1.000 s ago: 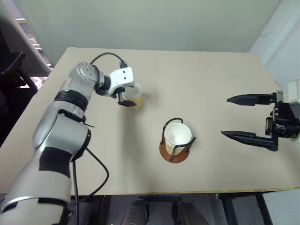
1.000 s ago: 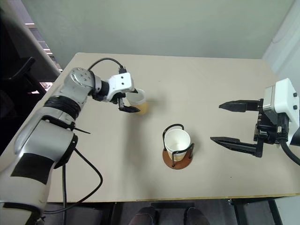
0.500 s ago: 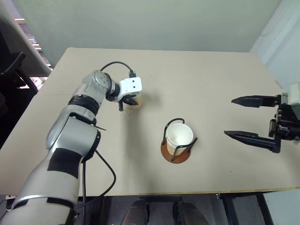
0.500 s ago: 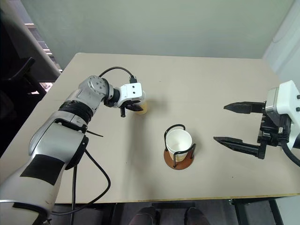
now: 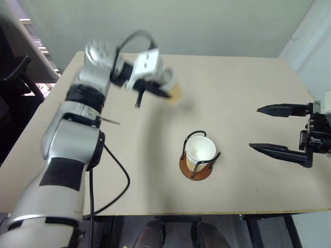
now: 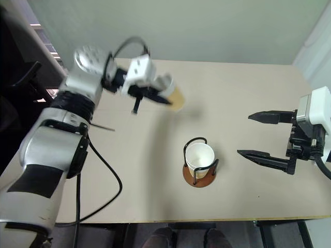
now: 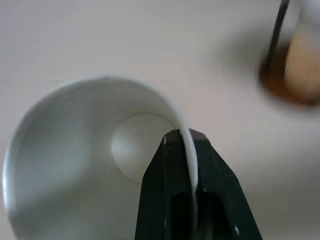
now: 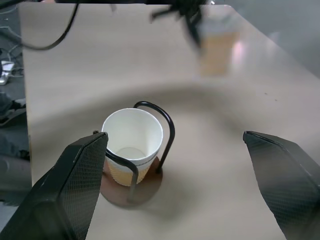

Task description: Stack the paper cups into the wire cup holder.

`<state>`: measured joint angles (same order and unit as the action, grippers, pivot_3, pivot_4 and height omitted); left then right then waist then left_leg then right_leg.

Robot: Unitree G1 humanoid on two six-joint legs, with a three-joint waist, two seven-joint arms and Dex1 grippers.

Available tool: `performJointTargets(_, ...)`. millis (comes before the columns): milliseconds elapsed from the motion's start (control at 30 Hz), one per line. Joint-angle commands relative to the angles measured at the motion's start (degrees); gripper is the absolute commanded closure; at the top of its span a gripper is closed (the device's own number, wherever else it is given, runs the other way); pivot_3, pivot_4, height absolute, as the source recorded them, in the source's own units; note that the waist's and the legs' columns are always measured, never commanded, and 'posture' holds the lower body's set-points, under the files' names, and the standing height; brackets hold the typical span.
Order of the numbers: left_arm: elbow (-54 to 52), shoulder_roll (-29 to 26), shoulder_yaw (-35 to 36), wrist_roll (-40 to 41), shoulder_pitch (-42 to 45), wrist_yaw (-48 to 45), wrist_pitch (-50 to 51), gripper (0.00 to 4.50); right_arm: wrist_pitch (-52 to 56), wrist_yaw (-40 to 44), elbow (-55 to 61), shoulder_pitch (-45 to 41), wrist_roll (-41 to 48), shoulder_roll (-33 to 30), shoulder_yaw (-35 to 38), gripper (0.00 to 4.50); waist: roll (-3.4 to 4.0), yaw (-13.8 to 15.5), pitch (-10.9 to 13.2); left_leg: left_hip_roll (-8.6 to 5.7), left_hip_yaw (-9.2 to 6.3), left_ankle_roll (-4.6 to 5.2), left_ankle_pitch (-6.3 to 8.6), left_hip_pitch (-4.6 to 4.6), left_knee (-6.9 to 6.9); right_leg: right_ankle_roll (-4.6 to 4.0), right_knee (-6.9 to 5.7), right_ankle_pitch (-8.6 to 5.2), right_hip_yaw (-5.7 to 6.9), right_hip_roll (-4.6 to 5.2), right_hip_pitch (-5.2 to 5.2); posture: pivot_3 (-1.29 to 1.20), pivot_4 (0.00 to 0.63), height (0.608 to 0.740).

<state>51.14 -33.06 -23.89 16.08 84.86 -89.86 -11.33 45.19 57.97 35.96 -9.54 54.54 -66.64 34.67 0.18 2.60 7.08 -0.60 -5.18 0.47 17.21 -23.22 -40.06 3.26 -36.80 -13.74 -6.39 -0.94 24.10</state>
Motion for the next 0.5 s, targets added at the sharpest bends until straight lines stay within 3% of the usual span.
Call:
performJointTargets(33, -29.02, -6.69, -9.05, 31.88, 1.29, -2.64, 13.36, 4.47, -0.9, 0.51, 0.48, 0.71, -1.04, -0.8, 2.11, 0.0, 0.06, -0.29, -0.1, 0.03, 0.04, 0.03, 0.02, -0.06, 0.01, 0.05, -0.13, -0.03, -0.03, 0.02, 0.0, 0.0, 0.15, 0.74)
performJointTargets(133, -38.2, -11.33, -15.91, 42.62, 2.61, -2.64, 15.72, 4.47, -0.88, 0.09, 1.08, 1.4, -1.36, -0.4, 2.71, 0.0, 0.18, -0.8, -0.17, -0.03, 0.26, 0.08, 0.05, 0.16, 0.02, 0.29, -0.08, -0.18, -0.17, 0.15, -0.13, 0.0, 0.15, 0.74)
performJointTargets(300, -36.41, -14.89, -35.63, 35.07, 6.78, -2.64, -0.86, 4.47, 0.31, -0.92, 3.57, 3.66, -0.75, 0.39, 5.97, 0.0, 0.36, -0.98, -0.15, -0.03, 0.39, 0.24, 0.14, 0.59, 0.03, 0.26, -0.15, -0.16, -0.28, 0.27, -0.27, 0.0, 0.15, 0.74)
performJointTargets(500, -25.2, -11.17, -45.97, 28.7, 10.59, -2.64, -13.56, 4.47, 1.51, -1.05, 5.83, 7.53, -0.42, 0.97, 10.67, 0.0, 0.35, -1.02, -0.12, 0.02, 0.31, 0.9, 0.44, 0.75, -0.17, 0.16, -0.02, 0.26, -0.18, 0.28, -0.63, 0.0, 0.15, 0.74)
